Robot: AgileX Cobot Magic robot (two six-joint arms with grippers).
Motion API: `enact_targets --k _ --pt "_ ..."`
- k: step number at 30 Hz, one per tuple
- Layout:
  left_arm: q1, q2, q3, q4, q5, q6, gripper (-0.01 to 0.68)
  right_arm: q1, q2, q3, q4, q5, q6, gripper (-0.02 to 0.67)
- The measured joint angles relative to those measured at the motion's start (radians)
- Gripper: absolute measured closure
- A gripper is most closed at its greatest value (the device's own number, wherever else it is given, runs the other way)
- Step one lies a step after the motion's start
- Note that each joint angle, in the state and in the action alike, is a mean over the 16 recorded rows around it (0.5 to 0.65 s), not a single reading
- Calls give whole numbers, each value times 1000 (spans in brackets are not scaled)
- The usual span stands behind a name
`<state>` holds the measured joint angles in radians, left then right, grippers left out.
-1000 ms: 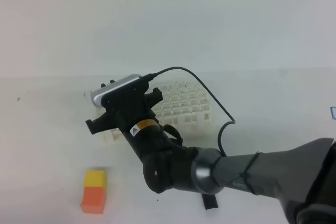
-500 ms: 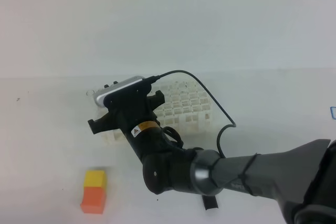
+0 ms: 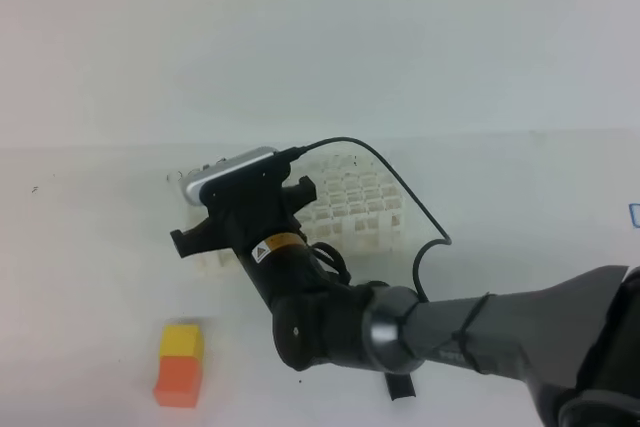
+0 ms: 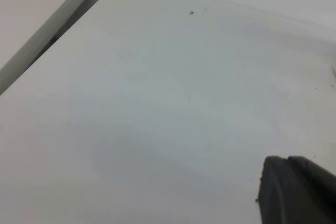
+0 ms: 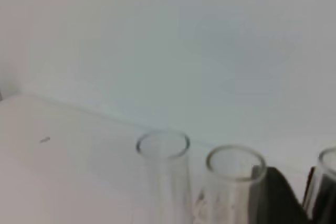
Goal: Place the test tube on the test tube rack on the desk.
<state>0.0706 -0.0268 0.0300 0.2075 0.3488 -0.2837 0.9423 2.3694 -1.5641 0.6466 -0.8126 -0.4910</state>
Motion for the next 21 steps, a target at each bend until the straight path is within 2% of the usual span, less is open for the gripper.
enact_targets --k 21 --pt "0 1 0 0 1 0 674 0 -22 1 19 56 -68 491"
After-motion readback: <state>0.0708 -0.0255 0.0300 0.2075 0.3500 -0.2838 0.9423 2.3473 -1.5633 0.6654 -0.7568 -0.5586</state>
